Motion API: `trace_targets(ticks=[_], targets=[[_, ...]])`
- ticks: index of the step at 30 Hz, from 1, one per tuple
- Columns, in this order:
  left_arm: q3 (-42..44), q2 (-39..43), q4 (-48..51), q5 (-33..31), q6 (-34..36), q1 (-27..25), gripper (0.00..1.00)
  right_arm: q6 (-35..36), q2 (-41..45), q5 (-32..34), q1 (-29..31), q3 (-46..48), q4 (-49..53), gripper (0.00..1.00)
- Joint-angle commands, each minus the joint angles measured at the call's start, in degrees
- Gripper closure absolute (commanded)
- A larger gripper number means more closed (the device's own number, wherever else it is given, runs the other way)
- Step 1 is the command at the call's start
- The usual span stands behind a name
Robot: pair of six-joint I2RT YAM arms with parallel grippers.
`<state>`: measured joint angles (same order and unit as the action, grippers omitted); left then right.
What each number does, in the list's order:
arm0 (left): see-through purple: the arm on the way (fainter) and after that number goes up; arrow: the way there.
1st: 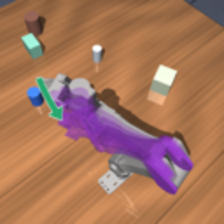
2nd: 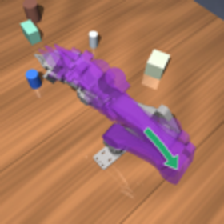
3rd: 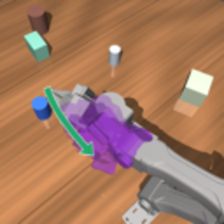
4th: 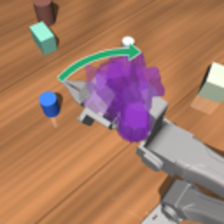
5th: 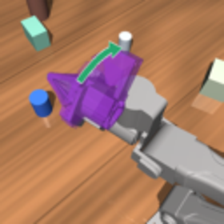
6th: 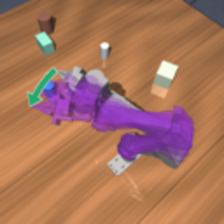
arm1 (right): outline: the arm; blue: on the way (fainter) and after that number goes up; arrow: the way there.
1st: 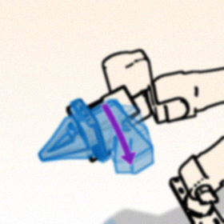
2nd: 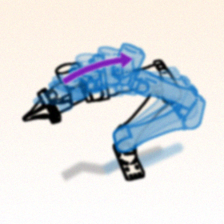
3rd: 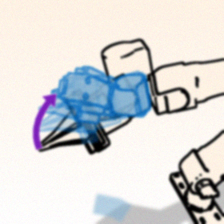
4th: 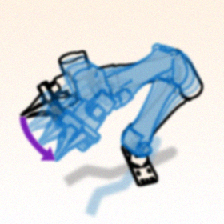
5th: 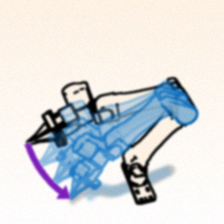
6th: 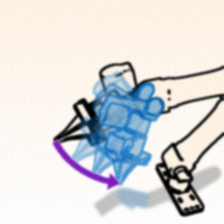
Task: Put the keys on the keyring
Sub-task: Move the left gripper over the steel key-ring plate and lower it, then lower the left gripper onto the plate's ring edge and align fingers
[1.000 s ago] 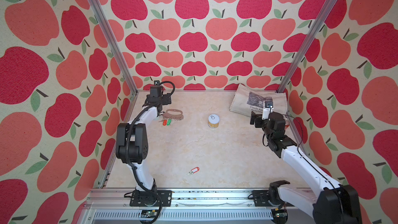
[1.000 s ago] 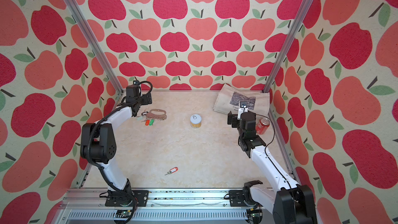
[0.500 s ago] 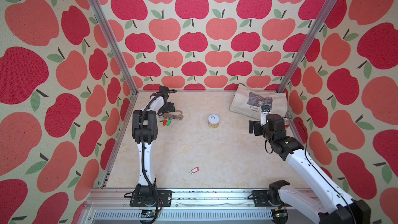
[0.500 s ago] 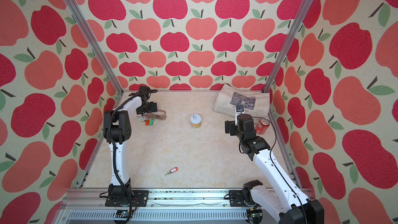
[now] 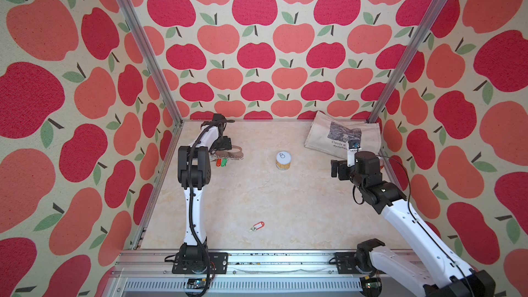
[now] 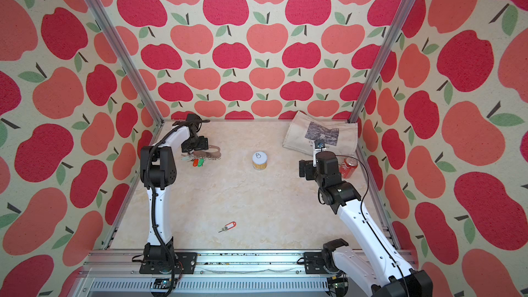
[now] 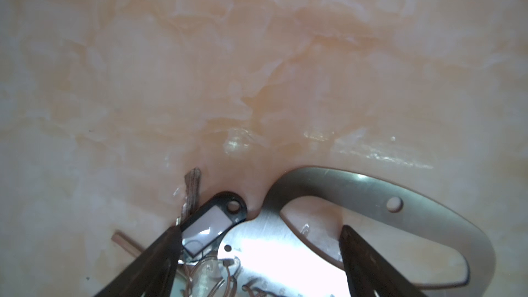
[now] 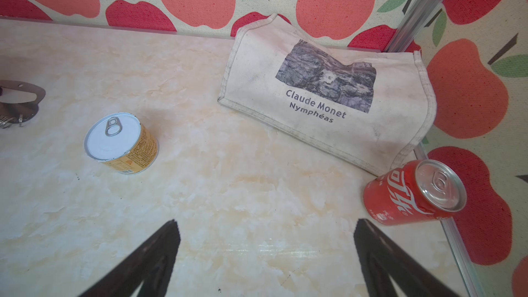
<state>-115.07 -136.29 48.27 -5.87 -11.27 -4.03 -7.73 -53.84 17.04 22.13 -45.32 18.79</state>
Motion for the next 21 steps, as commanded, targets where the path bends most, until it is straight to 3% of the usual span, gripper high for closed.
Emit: trace_targets(ticks=[1,9,21], targets=[[-1.6,-2.4,4.9,-3.8,1.9,-1.2,0.16,-1.6,1.4,-0.6,0.5,-1.1,1.4,0.01],[-0.4,-3.1,9.3,-5.6,3.4,-3.1,0.31,-1.9,2.5,-0.6,0.5,-1.5,2.7,0.01],[27.3,11.0,4.0,-2.3,-1.1,-9.1,0.37,-3.4,4.2,-2.1,0.5,-0.9,3.7,0.01]])
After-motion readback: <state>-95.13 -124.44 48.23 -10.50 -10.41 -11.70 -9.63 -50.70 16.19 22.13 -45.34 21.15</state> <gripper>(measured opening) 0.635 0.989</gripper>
